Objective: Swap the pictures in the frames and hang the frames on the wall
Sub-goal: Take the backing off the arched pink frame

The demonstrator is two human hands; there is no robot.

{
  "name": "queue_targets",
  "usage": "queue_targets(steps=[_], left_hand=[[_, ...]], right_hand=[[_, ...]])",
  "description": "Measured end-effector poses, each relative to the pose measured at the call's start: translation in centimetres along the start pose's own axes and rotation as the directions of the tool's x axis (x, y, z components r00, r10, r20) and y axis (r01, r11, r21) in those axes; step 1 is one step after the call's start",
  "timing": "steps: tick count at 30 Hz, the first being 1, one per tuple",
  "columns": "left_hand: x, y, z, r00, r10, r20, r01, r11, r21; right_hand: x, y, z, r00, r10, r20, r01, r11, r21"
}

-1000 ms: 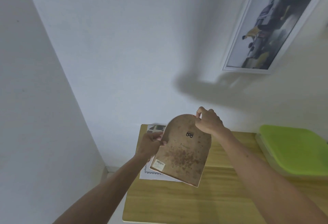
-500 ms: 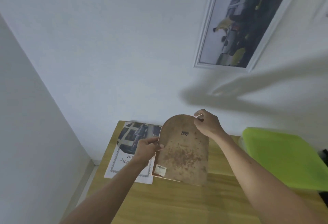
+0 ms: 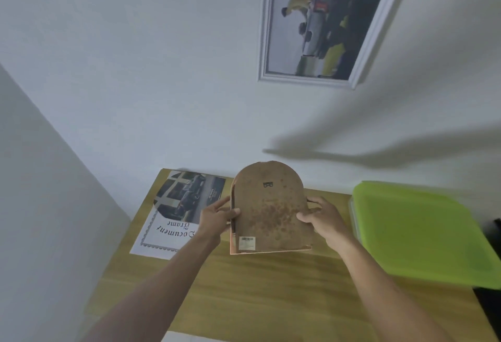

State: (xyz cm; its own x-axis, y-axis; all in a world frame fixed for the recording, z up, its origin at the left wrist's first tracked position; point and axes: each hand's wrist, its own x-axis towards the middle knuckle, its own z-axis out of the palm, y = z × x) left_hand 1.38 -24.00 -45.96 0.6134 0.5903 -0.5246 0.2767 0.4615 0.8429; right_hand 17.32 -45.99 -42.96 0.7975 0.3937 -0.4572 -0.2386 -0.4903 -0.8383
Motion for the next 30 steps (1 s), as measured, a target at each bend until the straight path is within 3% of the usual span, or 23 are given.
queue_targets(steps=[4,10,12,17,22,24,26,28,30], left_hand=[[-0.7,-0.1,-0.4,0.999,0.014,0.034,-0.015,0.999,0.034],[-0.4,-0.5,-0.5,0.999,0.034,-0.003,-0.034,0.998,0.055],[-0.3,-0.3,-1.3,0.999,0.038,-0.032,-0.036,0.996,0.077],[-0.3,0.8,-4.3,0.986,0.077,-0.15,-0.048,0.981,0.188],[0.0,0.6,-5.5,0.978,0.081,-0.194,-0.044,0.981,0.187],[0.1,0.0,-5.4,0.978,0.063,-0.201,-0.029,0.985,0.169],[0.1,-0.4,-5.2,0.978,0.046,-0.204,-0.014,0.988,0.153],[0.2,-0.8,-4.7,0.978,0.04,-0.204,-0.007,0.987,0.161],[0.4,-1.1,-4.1,0.979,0.035,-0.199,-0.002,0.987,0.163]], right_hand=[[0.6,1.7,-1.4,0.992,0.107,0.061,-0.119,0.959,0.256],[1.5,4.3,-2.2,0.995,0.104,0.005,-0.098,0.924,0.368],[1.6,4.8,-2.9,0.994,0.096,-0.051,-0.074,0.94,0.334],[1.8,6.7,-3.9,0.977,0.143,-0.156,-0.116,0.979,0.17],[2.6,9.3,-3.0,0.947,0.181,-0.266,-0.226,0.963,-0.147],[2.6,9.8,-2.3,0.935,0.156,-0.318,-0.274,0.888,-0.369],[2.8,10.3,-1.4,0.941,0.046,-0.334,-0.257,0.738,-0.623],[3.1,10.8,-0.5,0.972,-0.045,-0.231,-0.148,0.646,-0.749],[3.3,11.3,0.0,0.994,-0.026,-0.106,-0.069,0.595,-0.8]])
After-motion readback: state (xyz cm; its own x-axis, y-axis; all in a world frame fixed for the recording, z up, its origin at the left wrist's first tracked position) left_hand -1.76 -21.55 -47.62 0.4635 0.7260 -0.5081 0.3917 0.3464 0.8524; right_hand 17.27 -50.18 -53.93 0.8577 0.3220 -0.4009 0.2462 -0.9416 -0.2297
